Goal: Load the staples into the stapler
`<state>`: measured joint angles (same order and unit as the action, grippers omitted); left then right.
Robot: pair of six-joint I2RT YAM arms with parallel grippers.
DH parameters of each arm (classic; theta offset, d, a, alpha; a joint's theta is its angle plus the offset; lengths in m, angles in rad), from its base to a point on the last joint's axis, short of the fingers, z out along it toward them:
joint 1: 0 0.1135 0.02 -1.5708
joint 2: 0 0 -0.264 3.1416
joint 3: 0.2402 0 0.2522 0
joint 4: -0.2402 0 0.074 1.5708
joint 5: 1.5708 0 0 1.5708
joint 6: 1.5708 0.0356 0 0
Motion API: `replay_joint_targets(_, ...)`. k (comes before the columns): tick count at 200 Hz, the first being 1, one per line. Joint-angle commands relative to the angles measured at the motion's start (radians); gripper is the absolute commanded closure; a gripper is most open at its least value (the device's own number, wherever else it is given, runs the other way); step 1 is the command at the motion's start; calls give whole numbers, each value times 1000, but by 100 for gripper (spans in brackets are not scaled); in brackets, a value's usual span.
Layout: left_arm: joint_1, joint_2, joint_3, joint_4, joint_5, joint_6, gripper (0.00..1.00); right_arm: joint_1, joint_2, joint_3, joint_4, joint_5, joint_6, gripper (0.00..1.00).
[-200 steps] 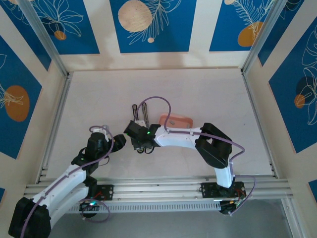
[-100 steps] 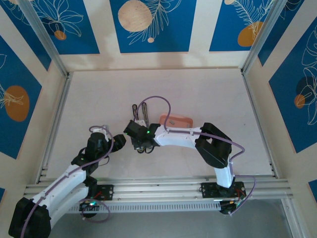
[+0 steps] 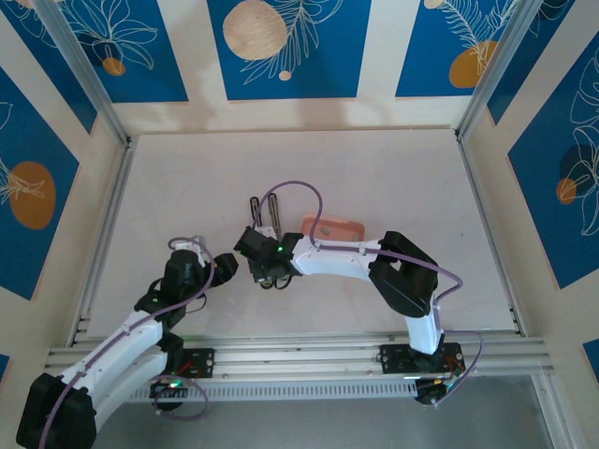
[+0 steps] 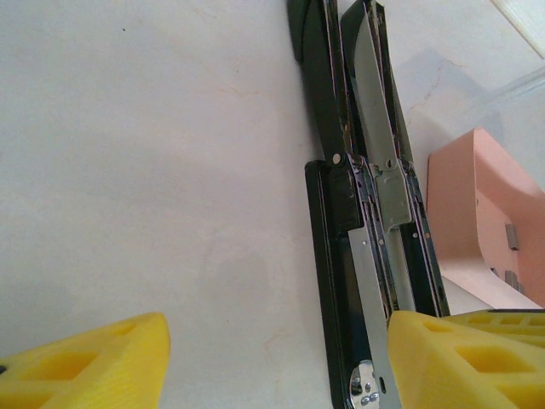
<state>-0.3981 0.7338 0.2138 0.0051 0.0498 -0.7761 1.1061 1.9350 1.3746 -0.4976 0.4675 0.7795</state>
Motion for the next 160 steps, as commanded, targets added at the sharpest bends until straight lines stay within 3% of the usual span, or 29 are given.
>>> replay_joint_targets(1, 11, -10, -10, -14, -15, 23, 32, 4, -9, 1, 12, -2, -34, 87)
replay_joint_targets(160, 13, -16, -13, -24, -15, 30, 32, 1, 11, 20, -45, 7, -30, 87)
